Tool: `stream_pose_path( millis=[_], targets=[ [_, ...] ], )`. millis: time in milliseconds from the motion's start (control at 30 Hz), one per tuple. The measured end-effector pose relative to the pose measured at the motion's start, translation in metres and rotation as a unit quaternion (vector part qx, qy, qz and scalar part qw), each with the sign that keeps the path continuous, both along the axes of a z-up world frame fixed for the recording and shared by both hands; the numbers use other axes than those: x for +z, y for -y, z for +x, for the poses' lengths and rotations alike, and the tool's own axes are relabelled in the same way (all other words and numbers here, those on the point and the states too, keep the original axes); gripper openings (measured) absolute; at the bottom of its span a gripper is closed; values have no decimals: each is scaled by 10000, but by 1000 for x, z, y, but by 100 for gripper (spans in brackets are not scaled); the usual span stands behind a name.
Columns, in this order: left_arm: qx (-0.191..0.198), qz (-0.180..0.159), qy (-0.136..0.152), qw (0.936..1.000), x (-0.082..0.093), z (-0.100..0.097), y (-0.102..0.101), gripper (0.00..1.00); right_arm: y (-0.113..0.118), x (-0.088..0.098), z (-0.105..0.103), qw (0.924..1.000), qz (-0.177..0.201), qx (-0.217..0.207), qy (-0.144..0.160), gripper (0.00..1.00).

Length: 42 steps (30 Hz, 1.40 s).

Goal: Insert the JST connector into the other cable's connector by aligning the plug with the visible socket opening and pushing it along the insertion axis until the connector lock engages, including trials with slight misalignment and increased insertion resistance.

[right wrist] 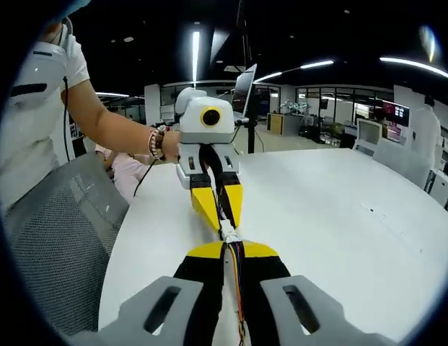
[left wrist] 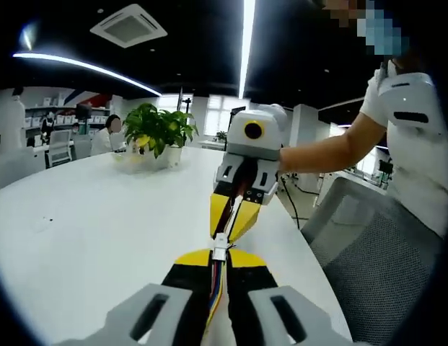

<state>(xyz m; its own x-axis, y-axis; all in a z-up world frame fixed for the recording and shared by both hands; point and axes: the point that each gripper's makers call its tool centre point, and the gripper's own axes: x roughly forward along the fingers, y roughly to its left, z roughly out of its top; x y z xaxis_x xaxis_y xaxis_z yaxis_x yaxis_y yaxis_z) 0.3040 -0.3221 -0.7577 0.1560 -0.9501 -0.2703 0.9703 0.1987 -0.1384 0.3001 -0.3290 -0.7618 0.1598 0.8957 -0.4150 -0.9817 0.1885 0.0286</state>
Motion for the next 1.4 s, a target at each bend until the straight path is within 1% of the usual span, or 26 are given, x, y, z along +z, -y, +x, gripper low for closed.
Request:
stream_pose_path(
  millis=[67,100,200,267,400,467,567,733,867,900,967,1033,1067,1133,1167,1200,1267,1300,1333,1400],
  targets=[
    [47,51,-19,10000,-6,6,1,0,0,-5,6,10000,-26,-30,-30,4],
    [78,114,-42,9999,-11,9,1,0,1,-12,14,9999,-85,-58,-42,4],
    [154,269,-61,9995,-24,20,1,0,0,-22,22,9998,-153,-107,-79,4],
    [219,353,-93,9991,-32,24,1,1,1,-32,33,9996,-209,-148,-106,4],
    [336,542,-94,9979,-49,33,-1,1,-1,-48,41,9991,-322,-207,-155,4],
    [394,626,-143,9972,-57,38,-2,1,-2,-57,46,9989,-394,-216,-145,4],
    [427,739,-173,9962,-67,42,-3,2,-4,-66,46,9985,-478,-213,-144,4],
    [435,870,-249,9949,-80,42,-3,2,-4,-80,45,9977,-602,-166,-253,5],
    [421,939,-261,9944,-83,41,-2,2,-3,-83,41,9975,-637,-145,-269,5],
    [408,998,-203,9940,-83,41,-1,1,-3,-81,38,9975,-637,-152,-270,5],
    [375,1085,-131,9933,-84,39,0,1,-3,-82,38,9973,-657,-161,-269,5],
    [356,1154,-127,9926,-87,36,1,1,-3,-84,37,9970,-713,-162,-251,6],
    [334,1134,-153,9929,-86,35,0,1,-2,-85,36,9969,-738,-157,-235,8],
    [410,1094,-251,9928,-85,34,-1,2,-1,-82,34,9967,-750,-204,-228,11],
    [450,1086,-292,9926,-84,35,-1,3,1,-82,36,9964,-777,-246,-226,15],
    [481,1113,-262,9923,-83,35,-3,6,3,-79,37,9962,-798,-297,-197,16],
    [515,1123,-257,9920,-80,35,-6,7,6,-72,36,9966,-734,-328,-186,14],
    [557,1077,-286,9922,-77,35,-7,9,8,-68,36,9968,-698,-364,-159,14],
    [611,939,-350,9931,-70,35,-8,10,11,-62,37,9968,-659,-427,-131,14],
    [678,788,-335,9940,-60,35,-11,12,15,-53,36,9970,-601,-487,-89,13]
  ],
)
